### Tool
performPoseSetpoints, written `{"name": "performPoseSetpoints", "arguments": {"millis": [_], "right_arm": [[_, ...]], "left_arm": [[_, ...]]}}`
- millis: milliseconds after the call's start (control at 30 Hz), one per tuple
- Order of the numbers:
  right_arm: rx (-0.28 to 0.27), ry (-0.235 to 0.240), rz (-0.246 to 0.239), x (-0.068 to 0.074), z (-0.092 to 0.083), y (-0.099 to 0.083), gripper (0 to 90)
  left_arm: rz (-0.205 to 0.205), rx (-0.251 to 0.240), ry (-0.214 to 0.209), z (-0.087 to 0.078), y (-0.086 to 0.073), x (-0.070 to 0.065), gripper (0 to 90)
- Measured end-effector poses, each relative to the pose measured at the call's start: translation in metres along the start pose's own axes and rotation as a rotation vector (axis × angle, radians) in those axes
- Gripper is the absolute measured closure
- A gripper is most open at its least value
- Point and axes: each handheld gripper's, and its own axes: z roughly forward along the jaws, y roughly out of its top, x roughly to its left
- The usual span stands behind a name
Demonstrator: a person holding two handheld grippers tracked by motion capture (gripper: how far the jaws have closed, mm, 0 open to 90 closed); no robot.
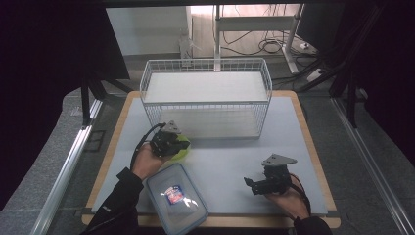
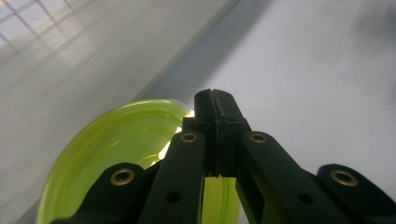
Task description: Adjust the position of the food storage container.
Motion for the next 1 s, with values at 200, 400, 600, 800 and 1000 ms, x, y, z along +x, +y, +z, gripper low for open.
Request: {"name": "performPoseSetpoints", "arguments": {"millis": [200, 400, 600, 800, 1000], "right_arm": [[0.014, 0.001, 0.004, -0.001, 0.002, -0.001, 2.1], [0.022, 0.003, 0.007, -0.002, 0.002, -0.001, 2.4], [0.032, 0.004, 0.011, -0.002, 0.002, -0.002, 2.8], [0.032, 0.005, 0.015, -0.003, 0.003, -0.002, 3.0], [0.038, 0.003, 0.012, -0.002, 0.004, -0.002, 3.1]], "left_arm": [[0.027, 0.039, -0.014, 0.015, 0.009, -0.001, 90.0], [0.006, 0.065, -0.015, 0.022, 0.009, 0.003, 90.0], [-0.010, 0.061, 0.006, 0.016, 0.002, 0.009, 90.0], [-0.035, 0.050, 0.016, 0.006, -0.010, 0.013, 90.0], [-0.058, 0.053, 0.055, -0.009, -0.026, 0.025, 90.0]]}}
